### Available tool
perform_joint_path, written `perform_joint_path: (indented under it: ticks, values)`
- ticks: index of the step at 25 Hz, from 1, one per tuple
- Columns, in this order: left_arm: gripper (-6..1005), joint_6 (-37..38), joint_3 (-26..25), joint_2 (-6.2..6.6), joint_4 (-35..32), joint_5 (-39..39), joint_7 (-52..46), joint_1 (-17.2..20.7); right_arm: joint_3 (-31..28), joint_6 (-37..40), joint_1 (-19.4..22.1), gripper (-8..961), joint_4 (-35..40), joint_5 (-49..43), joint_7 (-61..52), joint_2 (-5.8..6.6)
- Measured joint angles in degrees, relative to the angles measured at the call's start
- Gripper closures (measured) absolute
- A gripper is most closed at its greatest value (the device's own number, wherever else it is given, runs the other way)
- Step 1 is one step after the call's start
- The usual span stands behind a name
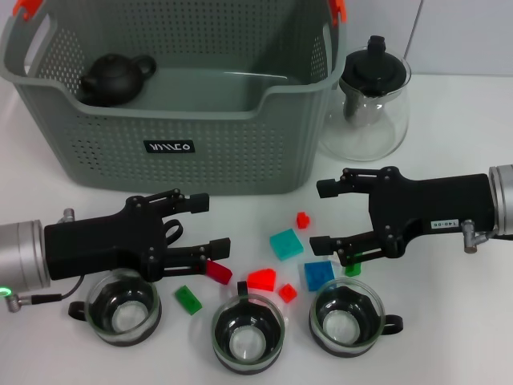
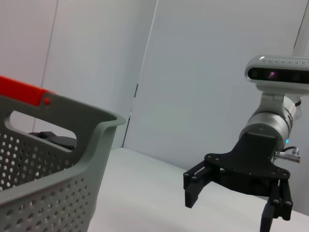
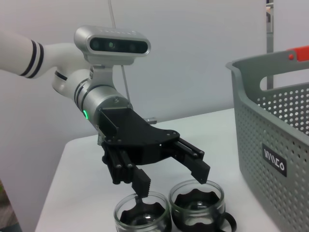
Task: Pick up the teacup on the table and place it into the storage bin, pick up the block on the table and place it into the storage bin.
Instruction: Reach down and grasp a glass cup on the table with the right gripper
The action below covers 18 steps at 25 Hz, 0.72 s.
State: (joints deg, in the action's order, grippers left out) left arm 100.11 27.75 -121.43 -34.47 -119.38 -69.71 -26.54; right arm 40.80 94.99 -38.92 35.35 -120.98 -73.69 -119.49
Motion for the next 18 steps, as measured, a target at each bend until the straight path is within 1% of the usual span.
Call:
perform_joint_path:
  ticks: [5,11,14,18]
  values:
    - [155,0.0,-0.3,0.22,0.1,0.1,-0.5,0.0,0.1,-0.9,-0.1,8,0.0,-0.1,0.0,-0.07]
    - [156,0.1,-0.2,0.0,-0.3,0.2,0.0,0.3,0.1,-1.0,0.2,8,0.2,0.0,0.2,0.03]
    - [156,0.1,-0.3,-0.02,-0.5,0.3,0.0,0.3,0.0,-0.1,0.3,9,0.0,0.1,0.2,0.28]
    - [155,0.1,-0.4,0.0,-0.7,0.1,0.1,0.3,-0.3,0.4,0.8,9,0.1,0.1,-0.2,0.05]
